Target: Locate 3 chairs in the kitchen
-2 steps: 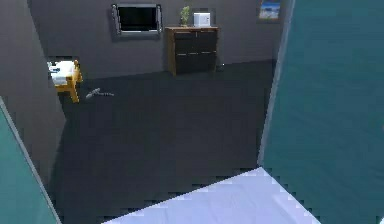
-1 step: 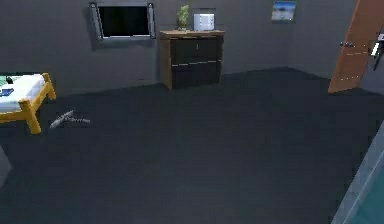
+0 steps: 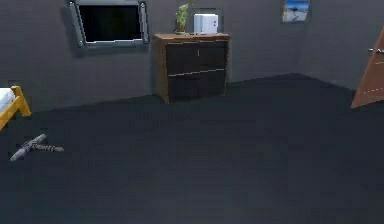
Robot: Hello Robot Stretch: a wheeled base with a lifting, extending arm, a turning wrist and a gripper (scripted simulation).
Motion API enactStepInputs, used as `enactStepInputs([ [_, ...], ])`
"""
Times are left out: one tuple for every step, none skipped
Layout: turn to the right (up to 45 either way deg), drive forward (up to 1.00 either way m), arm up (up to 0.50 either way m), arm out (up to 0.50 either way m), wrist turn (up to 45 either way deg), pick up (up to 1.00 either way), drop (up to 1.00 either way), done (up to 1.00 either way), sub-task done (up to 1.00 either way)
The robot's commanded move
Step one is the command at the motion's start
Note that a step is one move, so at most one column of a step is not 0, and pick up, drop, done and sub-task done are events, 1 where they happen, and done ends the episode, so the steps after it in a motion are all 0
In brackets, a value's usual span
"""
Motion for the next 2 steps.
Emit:
enactStepInputs([
  [24.0,0.00,0.00,0.00,0.0,0.00,0.00,0.00,0.00],
  [0.0,0.45,0.00,0.00,0.0,0.00,0.00,0.00,0.00],
])
